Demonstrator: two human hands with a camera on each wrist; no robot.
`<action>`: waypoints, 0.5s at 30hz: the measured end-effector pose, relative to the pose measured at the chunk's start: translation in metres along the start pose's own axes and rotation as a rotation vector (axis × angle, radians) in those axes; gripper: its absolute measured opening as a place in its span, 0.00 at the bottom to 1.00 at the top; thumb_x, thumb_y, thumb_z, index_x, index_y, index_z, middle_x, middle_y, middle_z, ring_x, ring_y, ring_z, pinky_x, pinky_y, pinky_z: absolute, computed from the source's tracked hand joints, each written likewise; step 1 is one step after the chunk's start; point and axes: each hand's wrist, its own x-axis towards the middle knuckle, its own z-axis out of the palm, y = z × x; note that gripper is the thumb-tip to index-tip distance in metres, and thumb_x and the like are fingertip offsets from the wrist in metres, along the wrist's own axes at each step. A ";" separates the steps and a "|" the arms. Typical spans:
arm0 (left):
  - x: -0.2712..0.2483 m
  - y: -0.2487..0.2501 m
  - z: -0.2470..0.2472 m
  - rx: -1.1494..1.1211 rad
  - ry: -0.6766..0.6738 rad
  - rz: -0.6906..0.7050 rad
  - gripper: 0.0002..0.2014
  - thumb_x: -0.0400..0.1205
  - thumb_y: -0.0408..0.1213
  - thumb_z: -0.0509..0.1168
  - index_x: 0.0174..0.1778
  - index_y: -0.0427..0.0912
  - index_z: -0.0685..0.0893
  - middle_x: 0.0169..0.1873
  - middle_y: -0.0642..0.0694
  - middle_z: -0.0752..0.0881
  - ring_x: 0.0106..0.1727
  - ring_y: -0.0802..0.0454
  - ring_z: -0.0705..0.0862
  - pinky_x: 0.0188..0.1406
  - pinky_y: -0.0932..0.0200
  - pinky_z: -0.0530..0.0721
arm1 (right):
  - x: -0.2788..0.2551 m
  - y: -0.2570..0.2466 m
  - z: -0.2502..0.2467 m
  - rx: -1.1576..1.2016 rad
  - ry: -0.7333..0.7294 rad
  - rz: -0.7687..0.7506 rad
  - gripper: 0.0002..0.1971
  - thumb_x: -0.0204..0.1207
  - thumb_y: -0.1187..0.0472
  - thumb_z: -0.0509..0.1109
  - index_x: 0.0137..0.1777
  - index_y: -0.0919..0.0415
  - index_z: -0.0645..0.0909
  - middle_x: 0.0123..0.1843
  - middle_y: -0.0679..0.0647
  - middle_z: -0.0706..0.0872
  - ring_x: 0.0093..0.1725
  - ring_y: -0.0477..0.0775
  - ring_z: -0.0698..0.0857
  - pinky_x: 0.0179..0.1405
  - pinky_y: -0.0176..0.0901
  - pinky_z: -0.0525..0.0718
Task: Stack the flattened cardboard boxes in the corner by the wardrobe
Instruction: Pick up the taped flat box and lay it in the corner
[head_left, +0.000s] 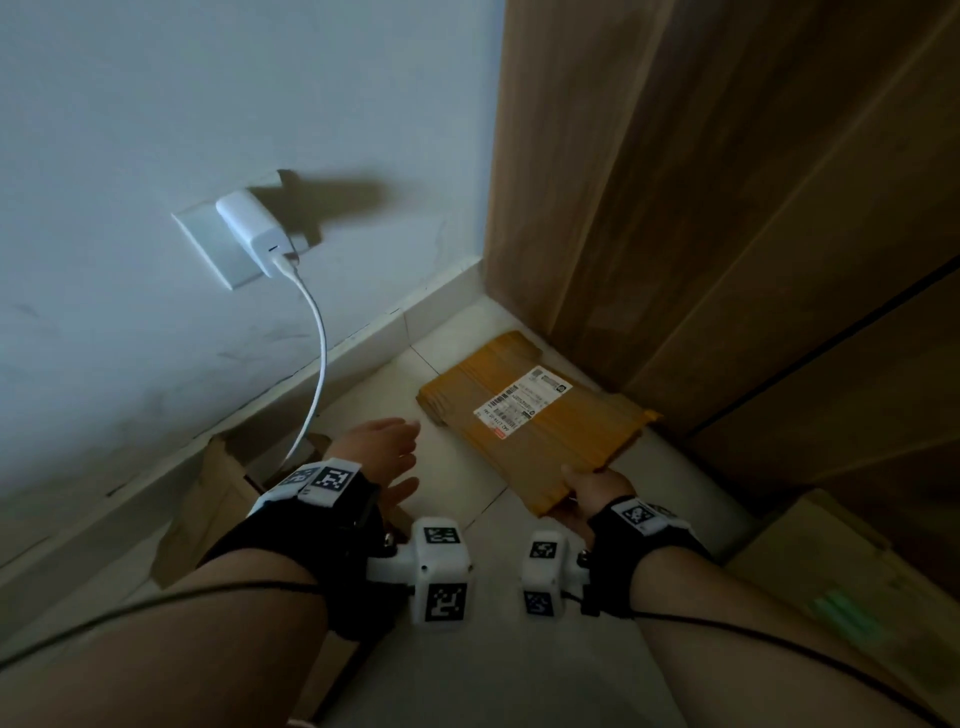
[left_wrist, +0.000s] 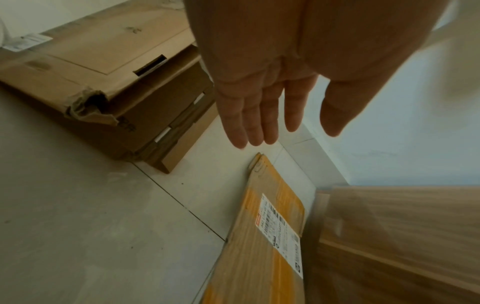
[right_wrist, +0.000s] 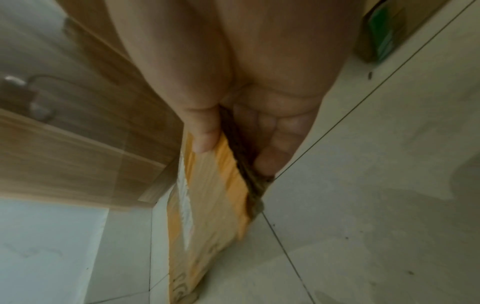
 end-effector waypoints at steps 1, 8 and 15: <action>0.002 0.000 -0.003 0.011 -0.014 -0.009 0.15 0.84 0.34 0.58 0.66 0.43 0.76 0.38 0.48 0.78 0.37 0.53 0.77 0.57 0.50 0.74 | 0.008 -0.004 0.005 -0.047 0.042 -0.017 0.24 0.73 0.58 0.70 0.67 0.70 0.74 0.66 0.67 0.82 0.62 0.71 0.83 0.59 0.64 0.84; 0.016 -0.008 -0.006 0.108 -0.046 -0.048 0.12 0.85 0.29 0.53 0.42 0.44 0.78 0.37 0.46 0.77 0.37 0.53 0.76 0.67 0.45 0.73 | 0.016 -0.036 0.033 -0.091 0.032 -0.141 0.38 0.63 0.64 0.72 0.74 0.60 0.64 0.63 0.69 0.81 0.54 0.72 0.85 0.54 0.70 0.85; 0.016 -0.013 0.004 0.082 -0.013 -0.014 0.18 0.83 0.32 0.59 0.70 0.36 0.76 0.39 0.49 0.79 0.53 0.45 0.78 0.65 0.45 0.75 | 0.002 -0.032 0.010 -0.314 0.012 -0.122 0.26 0.76 0.64 0.68 0.73 0.70 0.71 0.73 0.68 0.76 0.72 0.68 0.77 0.70 0.59 0.77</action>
